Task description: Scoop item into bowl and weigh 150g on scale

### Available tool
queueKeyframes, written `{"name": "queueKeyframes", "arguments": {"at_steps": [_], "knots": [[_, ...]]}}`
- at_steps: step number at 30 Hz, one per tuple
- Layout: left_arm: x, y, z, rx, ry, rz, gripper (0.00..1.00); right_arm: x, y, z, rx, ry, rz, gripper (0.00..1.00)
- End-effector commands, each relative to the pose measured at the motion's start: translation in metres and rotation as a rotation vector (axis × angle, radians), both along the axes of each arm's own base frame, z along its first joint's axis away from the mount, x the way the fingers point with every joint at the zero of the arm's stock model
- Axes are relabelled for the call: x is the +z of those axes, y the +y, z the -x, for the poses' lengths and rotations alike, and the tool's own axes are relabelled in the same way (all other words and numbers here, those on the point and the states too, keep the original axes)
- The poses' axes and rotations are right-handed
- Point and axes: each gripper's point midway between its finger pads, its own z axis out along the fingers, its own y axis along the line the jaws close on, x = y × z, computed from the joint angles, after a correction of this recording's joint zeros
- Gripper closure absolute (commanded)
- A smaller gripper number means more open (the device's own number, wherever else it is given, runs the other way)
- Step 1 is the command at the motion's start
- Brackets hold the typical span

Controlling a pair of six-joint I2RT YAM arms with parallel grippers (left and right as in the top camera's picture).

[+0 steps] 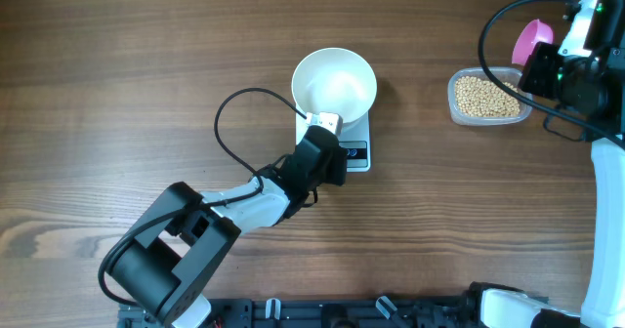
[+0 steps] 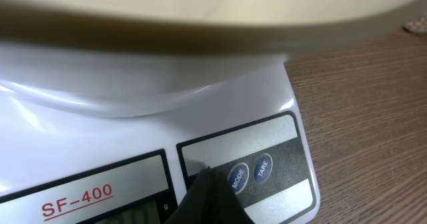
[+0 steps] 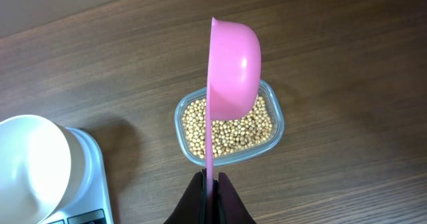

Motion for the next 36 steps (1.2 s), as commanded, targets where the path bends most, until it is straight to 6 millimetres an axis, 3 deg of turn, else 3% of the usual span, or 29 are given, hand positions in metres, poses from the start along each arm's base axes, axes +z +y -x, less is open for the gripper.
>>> {"name": "queueKeyframes", "arguments": {"at_steps": [1, 21, 25, 26, 28, 31, 34, 36], "knots": [[-0.037, 0.02, 0.019, 0.01, 0.088, -0.097, 0.96, 0.004, 0.001, -0.002, 0.019, -0.008, -0.001, 0.96], [-0.043, 0.025, 0.026, 0.009, 0.119, -0.125, 0.96, 0.003, 0.001, -0.002, 0.019, -0.007, -0.001, 0.96], [-0.026, 0.019, 0.019, 0.01, 0.075, -0.086, 0.96, 0.004, 0.002, -0.002, 0.018, -0.01, -0.007, 0.96], [-0.012, 0.016, 0.015, 0.01, 0.046, -0.061, 0.96, 0.004, 0.008, -0.003, 0.041, -0.015, -0.033, 0.96], [0.041, 0.01, 0.008, 0.011, -0.05, 0.024, 0.96, 0.007, 0.023, -0.005, 0.102, -0.033, -0.101, 0.96], [0.13, 0.014, 0.011, 0.016, -0.206, 0.159, 0.96, 0.008, 0.028, -0.006, 0.124, -0.038, -0.12, 0.96], [0.23, 0.05, 0.02, 0.091, -0.415, 0.302, 0.96, 0.008, 0.031, -0.006, 0.136, -0.039, -0.131, 0.96], [0.289, 0.09, 0.03, 0.186, -0.565, 0.382, 0.96, 0.009, 0.036, -0.006, 0.156, -0.042, -0.154, 0.96]]}}
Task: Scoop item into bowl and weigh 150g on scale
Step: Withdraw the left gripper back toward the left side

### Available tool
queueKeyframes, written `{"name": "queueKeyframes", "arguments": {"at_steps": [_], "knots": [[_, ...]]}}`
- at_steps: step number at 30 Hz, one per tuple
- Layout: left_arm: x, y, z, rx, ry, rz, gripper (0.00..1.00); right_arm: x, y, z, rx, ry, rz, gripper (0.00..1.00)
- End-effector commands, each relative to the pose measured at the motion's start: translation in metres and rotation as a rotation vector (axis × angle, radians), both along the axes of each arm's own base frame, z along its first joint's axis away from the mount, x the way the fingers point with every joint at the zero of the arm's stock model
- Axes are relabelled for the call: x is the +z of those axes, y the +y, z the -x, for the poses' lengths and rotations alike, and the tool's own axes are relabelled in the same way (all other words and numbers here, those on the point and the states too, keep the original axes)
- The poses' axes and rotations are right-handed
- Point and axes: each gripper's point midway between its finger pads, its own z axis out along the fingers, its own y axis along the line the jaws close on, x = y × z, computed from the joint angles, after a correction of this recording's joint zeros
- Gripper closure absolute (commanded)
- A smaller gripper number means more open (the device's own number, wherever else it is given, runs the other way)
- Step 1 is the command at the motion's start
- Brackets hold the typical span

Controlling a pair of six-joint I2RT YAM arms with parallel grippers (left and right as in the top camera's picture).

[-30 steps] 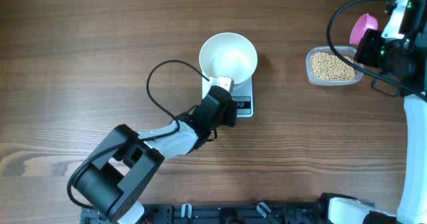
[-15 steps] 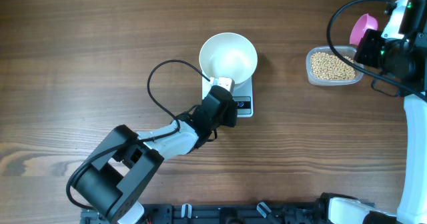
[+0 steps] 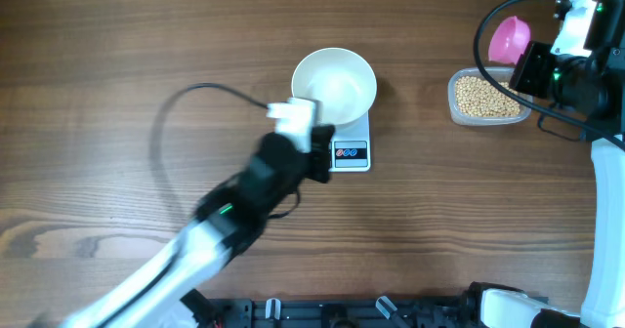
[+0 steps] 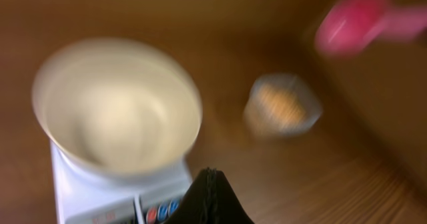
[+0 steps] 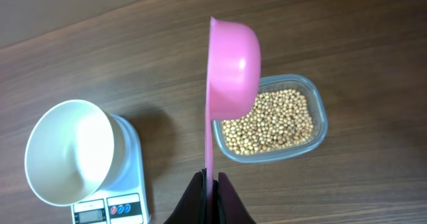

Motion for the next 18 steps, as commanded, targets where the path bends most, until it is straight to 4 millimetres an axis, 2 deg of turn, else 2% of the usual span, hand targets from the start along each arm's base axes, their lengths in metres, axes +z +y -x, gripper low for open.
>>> {"name": "queueKeyframes", "arguments": {"at_steps": [1, 2, 4, 5, 6, 7, 8, 9, 10, 11, 15, 18], "knots": [[0.109, 0.077, 0.015, 0.207, -0.262, 0.167, 0.95, 0.007, 0.012, -0.003, 0.064, -0.027, -0.045, 0.96], [0.13, 0.105, 0.023, 0.289, -0.324, 0.2, 0.93, 0.008, 0.014, -0.003, 0.072, -0.027, -0.054, 0.96], [0.151, 0.148, 0.037, 0.429, -0.395, 0.226, 0.78, 0.007, 0.015, -0.002, 0.081, -0.025, -0.051, 0.96], [0.155, 0.171, 0.045, 0.507, -0.419, 0.22, 0.75, 0.007, 0.015, -0.002, 0.089, -0.024, -0.045, 0.96], [0.156, 0.185, 0.051, 0.556, -0.431, 0.206, 0.74, 0.006, 0.015, -0.001, 0.092, -0.023, -0.042, 0.96], [0.152, 0.197, 0.056, 0.595, -0.428, 0.182, 0.69, 0.006, 0.015, -0.001, 0.092, -0.019, -0.042, 0.96], [0.144, 0.206, 0.059, 0.623, -0.406, 0.154, 0.49, 0.005, 0.015, 0.0, 0.094, -0.016, -0.042, 0.96], [0.137, 0.211, 0.06, 0.639, -0.383, 0.131, 0.19, 0.005, 0.015, 0.0, 0.101, -0.016, -0.036, 0.96], [0.129, 0.214, 0.059, 0.651, -0.357, 0.106, 0.0, 0.005, 0.015, 0.001, 0.114, -0.015, -0.026, 0.96], [0.116, 0.216, 0.057, 0.662, -0.315, 0.068, 0.0, 0.004, 0.015, 0.001, 0.133, -0.013, -0.011, 0.96], [0.086, 0.223, 0.045, 0.702, -0.209, -0.026, 0.0, 0.0, 0.016, 0.006, 0.218, 0.003, 0.055, 0.96], [0.077, 0.222, 0.026, 0.713, -0.175, -0.048, 0.0, -0.003, 0.016, 0.01, 0.274, 0.014, 0.097, 0.96]]}}
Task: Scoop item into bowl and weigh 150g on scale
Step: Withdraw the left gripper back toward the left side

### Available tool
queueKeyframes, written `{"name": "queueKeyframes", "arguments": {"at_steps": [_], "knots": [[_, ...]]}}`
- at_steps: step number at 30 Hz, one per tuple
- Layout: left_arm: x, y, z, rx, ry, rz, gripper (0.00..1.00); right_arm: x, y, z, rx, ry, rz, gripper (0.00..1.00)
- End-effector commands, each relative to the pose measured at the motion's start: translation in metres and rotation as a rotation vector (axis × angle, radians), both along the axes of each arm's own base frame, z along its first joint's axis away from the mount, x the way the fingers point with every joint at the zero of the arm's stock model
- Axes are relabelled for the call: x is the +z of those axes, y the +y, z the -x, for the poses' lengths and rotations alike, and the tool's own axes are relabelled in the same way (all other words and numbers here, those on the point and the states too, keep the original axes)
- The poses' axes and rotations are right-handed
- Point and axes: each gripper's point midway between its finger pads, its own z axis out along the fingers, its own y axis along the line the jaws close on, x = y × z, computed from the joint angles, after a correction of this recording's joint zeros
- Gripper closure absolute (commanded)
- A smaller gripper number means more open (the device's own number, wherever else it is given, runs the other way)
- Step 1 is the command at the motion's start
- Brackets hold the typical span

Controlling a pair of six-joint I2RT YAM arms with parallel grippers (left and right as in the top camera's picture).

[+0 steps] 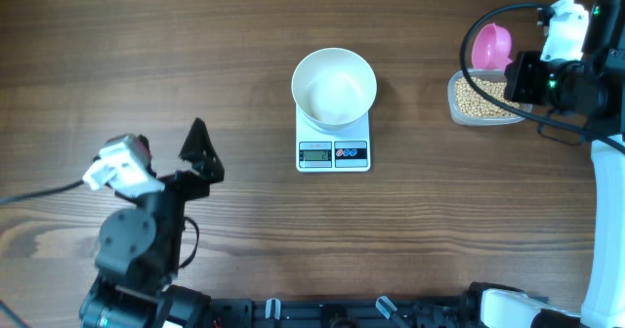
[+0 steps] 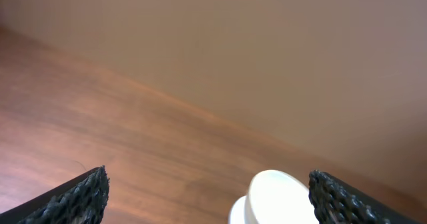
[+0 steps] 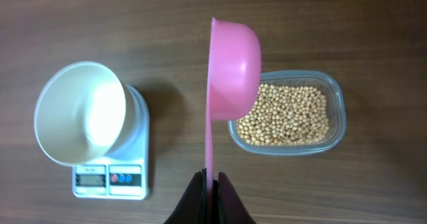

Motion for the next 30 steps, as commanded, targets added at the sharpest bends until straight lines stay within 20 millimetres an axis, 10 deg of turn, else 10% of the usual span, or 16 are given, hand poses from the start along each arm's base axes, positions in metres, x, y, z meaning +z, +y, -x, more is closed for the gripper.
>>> {"name": "queueKeyframes", "arguments": {"at_steps": [1, 5, 16, 30], "knots": [[-0.013, 0.0, -0.025, 0.015, 0.053, -0.018, 0.0, 0.002, 0.0, 0.001, 0.099, -0.014, 0.07, 0.96], [-0.021, -0.002, -0.059, -0.023, 0.171, -0.008, 0.0, 0.002, -0.002, 0.001, 0.137, -0.02, 0.113, 0.96], [-0.071, 0.074, -0.143, 0.083, 0.381, 0.011, 0.0, -0.002, -0.016, 0.005, 0.097, 0.012, 0.18, 0.96], [-0.099, 0.078, -0.156, 0.074, 0.437, 0.024, 0.0, -0.002, -0.018, 0.004, 0.049, 0.014, 0.164, 0.96]]}}
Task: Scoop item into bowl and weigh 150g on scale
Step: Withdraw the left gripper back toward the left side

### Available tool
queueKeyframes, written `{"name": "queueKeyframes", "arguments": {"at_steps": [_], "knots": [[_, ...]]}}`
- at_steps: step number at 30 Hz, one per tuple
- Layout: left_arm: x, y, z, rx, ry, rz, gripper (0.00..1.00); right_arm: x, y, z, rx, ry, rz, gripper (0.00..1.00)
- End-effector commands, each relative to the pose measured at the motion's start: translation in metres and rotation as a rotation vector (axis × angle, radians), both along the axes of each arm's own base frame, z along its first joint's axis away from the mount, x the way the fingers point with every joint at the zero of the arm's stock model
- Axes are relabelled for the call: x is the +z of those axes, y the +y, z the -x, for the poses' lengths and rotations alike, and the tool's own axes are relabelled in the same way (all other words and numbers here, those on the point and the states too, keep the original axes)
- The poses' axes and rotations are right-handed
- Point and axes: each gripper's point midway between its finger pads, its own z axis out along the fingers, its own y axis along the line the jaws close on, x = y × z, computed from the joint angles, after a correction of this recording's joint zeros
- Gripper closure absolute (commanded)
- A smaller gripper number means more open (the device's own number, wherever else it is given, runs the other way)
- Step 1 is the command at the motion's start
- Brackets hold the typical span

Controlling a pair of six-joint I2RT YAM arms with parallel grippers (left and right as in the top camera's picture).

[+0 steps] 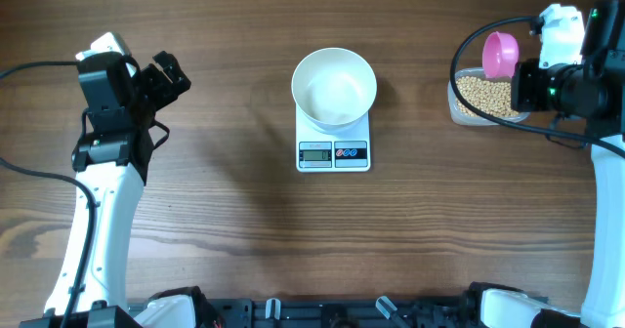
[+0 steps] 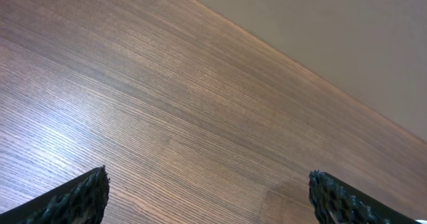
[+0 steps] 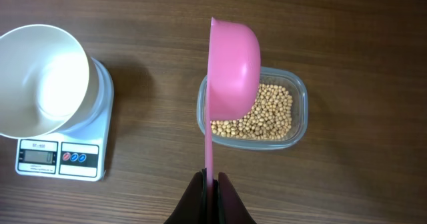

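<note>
An empty white bowl (image 1: 334,85) sits on the white digital scale (image 1: 333,154) at mid-table; both also show in the right wrist view, the bowl (image 3: 40,81) on the scale (image 3: 60,159). A clear tub of soybeans (image 1: 485,96) stands to the right, tub (image 3: 252,111). My right gripper (image 3: 209,179) is shut on the handle of a pink scoop (image 3: 233,61), held on edge above the tub's left end, scoop (image 1: 500,54). My left gripper (image 1: 168,75) is open at the far left, fingertips (image 2: 80,197) wide apart over bare wood, holding nothing.
The wooden table (image 1: 293,240) stretches around the scale. A black cable (image 1: 34,69) trails from the left arm at the left edge. The right arm's cable (image 1: 469,45) loops near the tub.
My left arm moved from the front left of the table to the far left, higher up, gripper still open. The right gripper with the scoop shifted right, now over the bean tub.
My left gripper, shut, was at the scale's buttons. Then it was back from the scale, blurred in motion. Then it stood open at front left, and now at far left. Throughout, the right gripper held the pink scoop near the tub, ending above it.
</note>
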Motion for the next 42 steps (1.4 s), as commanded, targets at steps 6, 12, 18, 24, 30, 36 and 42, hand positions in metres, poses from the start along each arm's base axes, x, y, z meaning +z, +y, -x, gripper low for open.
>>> {"name": "queueKeyframes", "arguments": {"at_steps": [6, 12, 18, 24, 30, 36, 42], "knots": [[0.015, -0.024, -0.004, -0.135, -0.014, 0.069, 0.0, 0.007, -0.005, -0.006, -0.061, -0.028, -0.021, 0.96], [0.022, -0.051, 0.025, -0.262, 0.153, 0.145, 0.0, 0.012, -0.006, -0.013, -0.066, -0.061, -0.021, 0.96], [0.011, -0.078, 0.065, -0.404, 0.338, 0.094, 0.0, 0.012, -0.006, -0.012, -0.074, -0.058, -0.027, 0.96], [0.008, -0.08, 0.07, -0.407, 0.361, 0.1, 0.0, 0.011, -0.006, -0.012, -0.048, -0.058, -0.007, 0.96], [0.008, -0.08, 0.069, -0.407, 0.36, 0.1, 0.0, 0.011, -0.005, -0.011, 0.03, -0.058, 0.05, 0.96], [0.008, -0.08, 0.069, -0.407, 0.361, 0.1, 0.0, 0.003, -0.004, 0.0, -0.053, 0.0, -0.018, 0.96], [0.008, -0.08, 0.069, -0.407, 0.361, 0.1, 0.0, 0.006, -0.004, -0.004, -0.097, -0.017, -0.047, 0.95]]}}
